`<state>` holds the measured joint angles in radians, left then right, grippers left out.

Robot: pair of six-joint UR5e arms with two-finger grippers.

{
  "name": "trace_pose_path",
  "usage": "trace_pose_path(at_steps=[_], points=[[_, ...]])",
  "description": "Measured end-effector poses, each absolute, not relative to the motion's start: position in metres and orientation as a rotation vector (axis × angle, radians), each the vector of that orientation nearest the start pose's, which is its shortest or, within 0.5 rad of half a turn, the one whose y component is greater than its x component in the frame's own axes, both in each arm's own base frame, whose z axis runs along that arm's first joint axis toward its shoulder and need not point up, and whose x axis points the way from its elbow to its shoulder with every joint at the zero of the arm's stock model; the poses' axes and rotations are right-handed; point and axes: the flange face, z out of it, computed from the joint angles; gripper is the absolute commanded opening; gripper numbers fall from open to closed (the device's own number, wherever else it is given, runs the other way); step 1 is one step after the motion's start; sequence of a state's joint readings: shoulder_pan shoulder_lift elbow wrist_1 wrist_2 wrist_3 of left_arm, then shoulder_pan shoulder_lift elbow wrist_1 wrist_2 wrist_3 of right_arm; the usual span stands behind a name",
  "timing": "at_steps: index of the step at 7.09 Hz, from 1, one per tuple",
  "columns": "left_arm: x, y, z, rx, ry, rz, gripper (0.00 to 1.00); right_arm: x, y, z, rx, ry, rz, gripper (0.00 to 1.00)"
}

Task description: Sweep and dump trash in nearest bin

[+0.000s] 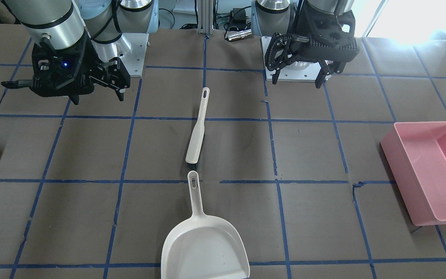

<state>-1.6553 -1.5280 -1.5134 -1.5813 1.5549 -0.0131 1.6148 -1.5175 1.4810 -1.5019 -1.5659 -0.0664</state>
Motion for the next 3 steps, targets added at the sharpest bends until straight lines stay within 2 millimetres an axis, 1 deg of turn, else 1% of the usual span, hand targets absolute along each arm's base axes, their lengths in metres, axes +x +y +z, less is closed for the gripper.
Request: trace_pose_path(at_steps=[3], points=[[-0.1743, -0.4665, 0.5366, 0.115, 3.152, -0.140, 1.00, 0.1545, -0.5033, 0.4963, -0.179, 3.154, 0.060, 1.00]])
